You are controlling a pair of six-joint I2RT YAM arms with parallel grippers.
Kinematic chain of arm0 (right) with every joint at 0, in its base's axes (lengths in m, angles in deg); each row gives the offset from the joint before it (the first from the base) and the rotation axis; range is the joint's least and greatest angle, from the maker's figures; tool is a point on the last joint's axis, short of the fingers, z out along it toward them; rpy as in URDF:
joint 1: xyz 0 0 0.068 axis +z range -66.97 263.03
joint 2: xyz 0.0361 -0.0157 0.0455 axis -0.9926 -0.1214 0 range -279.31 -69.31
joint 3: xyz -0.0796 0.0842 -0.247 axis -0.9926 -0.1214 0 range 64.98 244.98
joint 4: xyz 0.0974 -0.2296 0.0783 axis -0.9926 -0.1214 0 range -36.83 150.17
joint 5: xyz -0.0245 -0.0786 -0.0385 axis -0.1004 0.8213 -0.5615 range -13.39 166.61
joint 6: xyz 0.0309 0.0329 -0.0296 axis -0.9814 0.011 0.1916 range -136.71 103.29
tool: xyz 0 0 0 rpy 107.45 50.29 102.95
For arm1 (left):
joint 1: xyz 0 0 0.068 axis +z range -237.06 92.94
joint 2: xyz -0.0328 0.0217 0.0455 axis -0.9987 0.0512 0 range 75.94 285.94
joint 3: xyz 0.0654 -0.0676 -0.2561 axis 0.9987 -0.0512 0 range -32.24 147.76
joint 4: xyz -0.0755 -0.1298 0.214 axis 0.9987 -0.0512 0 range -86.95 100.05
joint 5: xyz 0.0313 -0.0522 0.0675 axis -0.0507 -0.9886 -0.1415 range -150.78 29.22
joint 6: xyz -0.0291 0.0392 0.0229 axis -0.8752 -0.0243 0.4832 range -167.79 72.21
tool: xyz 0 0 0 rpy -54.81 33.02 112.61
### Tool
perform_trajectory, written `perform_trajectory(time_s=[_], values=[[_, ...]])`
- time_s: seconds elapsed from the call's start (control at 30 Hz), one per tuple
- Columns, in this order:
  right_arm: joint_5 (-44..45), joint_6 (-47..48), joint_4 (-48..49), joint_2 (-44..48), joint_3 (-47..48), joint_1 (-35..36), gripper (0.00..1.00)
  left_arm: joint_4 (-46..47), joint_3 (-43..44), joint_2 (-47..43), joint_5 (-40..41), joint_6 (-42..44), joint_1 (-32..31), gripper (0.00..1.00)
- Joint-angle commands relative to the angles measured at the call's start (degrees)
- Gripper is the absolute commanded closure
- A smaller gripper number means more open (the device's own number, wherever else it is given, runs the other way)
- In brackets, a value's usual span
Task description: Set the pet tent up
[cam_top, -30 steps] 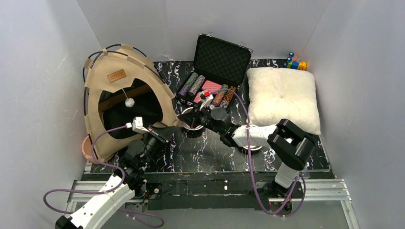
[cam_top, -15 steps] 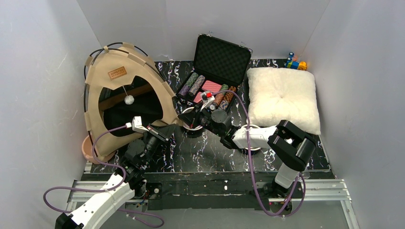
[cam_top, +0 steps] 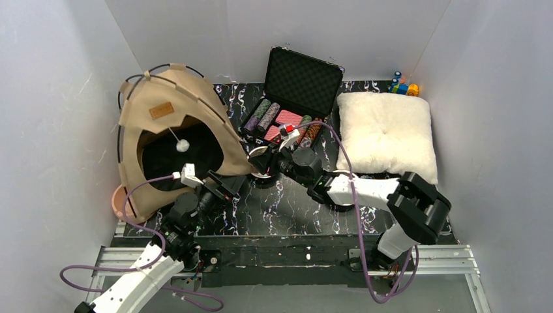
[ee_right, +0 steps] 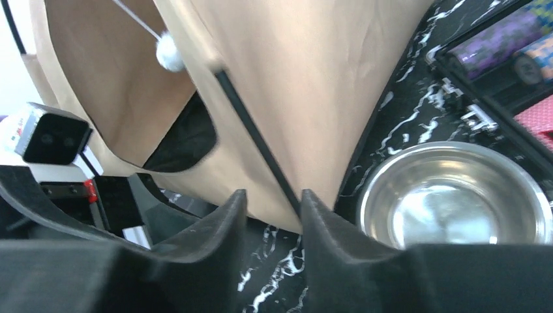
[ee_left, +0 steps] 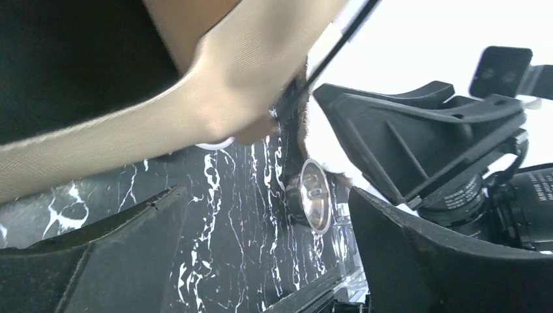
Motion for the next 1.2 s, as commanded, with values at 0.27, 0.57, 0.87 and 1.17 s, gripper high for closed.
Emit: perform_trajectory(time_s=[0.27, 0.57, 0.87, 1.17], values=[[5.8, 5.6, -23.7, 14.2, 2.9, 0.0, 0.38, -33.6, 15.5, -4.4, -0.6, 10.4, -0.2, 0.02], [5.5, 6.5, -38.5, 23.9, 3.6, 0.0, 0.38, -53.0, 45.4, 10.3, 1.3, 36.7, -0.2, 0.02], [3.5, 6.2, -43.9, 29.2, 3.1, 0.0, 0.38, -59.9, 73.8, 28.9, 18.2, 53.7, -0.1, 0.01], [0.7, 6.2, -43.9, 32.2, 2.3, 0.1, 0.38, -56.6, 92.4, 44.8, 7.8, 65.5, 20.8, 0.01]])
